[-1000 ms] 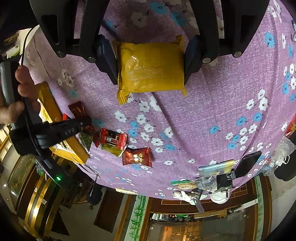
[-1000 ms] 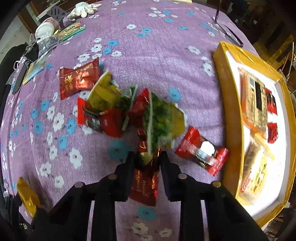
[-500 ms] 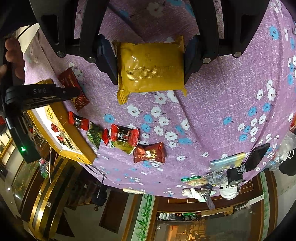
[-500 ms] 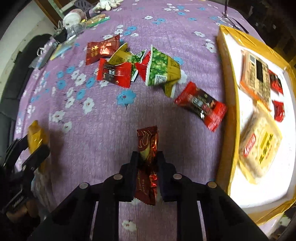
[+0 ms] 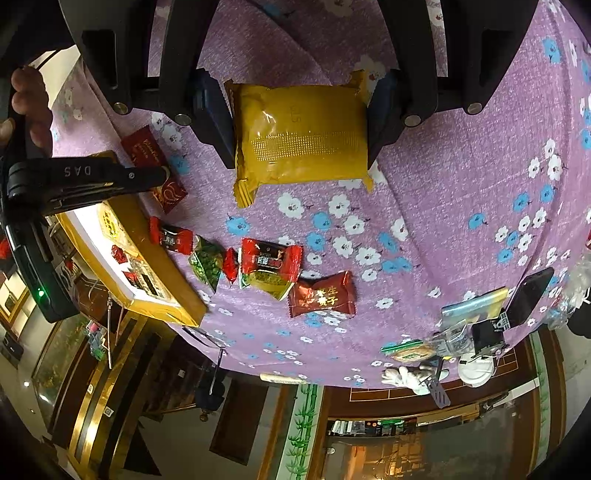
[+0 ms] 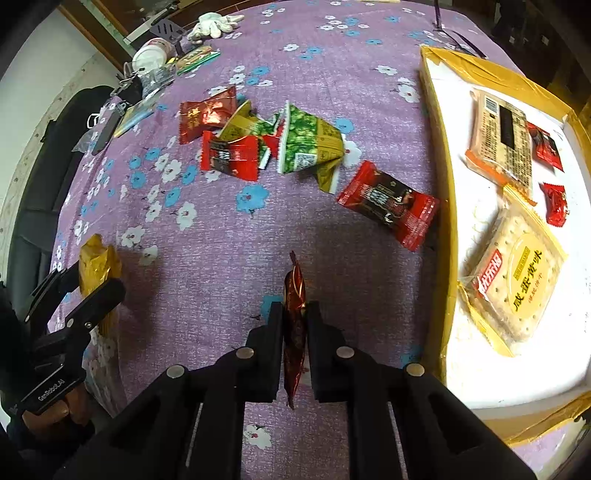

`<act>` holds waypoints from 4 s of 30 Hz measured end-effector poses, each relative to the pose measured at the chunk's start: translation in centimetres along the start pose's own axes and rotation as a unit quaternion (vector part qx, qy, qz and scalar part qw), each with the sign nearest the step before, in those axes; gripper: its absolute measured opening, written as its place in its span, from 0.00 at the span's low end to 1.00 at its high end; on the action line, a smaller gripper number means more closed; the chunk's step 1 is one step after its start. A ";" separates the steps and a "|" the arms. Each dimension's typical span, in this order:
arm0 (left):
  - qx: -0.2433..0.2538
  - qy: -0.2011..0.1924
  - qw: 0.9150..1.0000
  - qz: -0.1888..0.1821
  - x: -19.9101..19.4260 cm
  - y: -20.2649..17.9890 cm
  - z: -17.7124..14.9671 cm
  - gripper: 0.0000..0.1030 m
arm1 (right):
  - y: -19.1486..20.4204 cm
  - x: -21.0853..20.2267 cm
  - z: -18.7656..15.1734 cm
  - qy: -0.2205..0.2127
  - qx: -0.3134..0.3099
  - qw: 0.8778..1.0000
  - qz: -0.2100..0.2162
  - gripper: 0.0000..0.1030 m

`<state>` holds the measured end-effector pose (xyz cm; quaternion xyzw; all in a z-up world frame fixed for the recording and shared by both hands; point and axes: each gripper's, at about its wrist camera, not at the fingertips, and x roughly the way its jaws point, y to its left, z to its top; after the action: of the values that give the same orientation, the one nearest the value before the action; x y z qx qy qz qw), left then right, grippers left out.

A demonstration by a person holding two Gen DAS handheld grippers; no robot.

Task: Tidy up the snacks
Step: 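Carry the gold pack and red candy bar over the tray with both tools, then open right tool to drop the candy bar while left tool releases the gold pack, then move both tools back toward the remaining snacks on the tablecloth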

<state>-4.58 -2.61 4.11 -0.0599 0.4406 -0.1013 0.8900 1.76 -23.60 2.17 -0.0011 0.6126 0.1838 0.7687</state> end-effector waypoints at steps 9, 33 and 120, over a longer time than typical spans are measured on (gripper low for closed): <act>0.011 0.005 1.000 -0.008 0.5 -0.9 0.3 0.65 | 0.9 1.3 -0.2 0.004 -0.013 1.000 -0.003 0.10; 0.079 0.000 0.995 -0.055 1.2 -8.0 3.3 0.65 | -6.0 -5.6 -2.1 -0.087 0.078 0.992 0.044 0.10; 0.169 -0.004 0.973 -0.154 4.6 -23.7 5.1 0.77 | -19.2 -11.1 -7.0 -0.150 0.215 0.965 -0.022 0.28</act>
<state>-0.87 -26.65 8.30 0.0235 0.3988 -0.3102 0.8627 -1.35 -46.25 6.58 0.1786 0.5151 0.0291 0.8378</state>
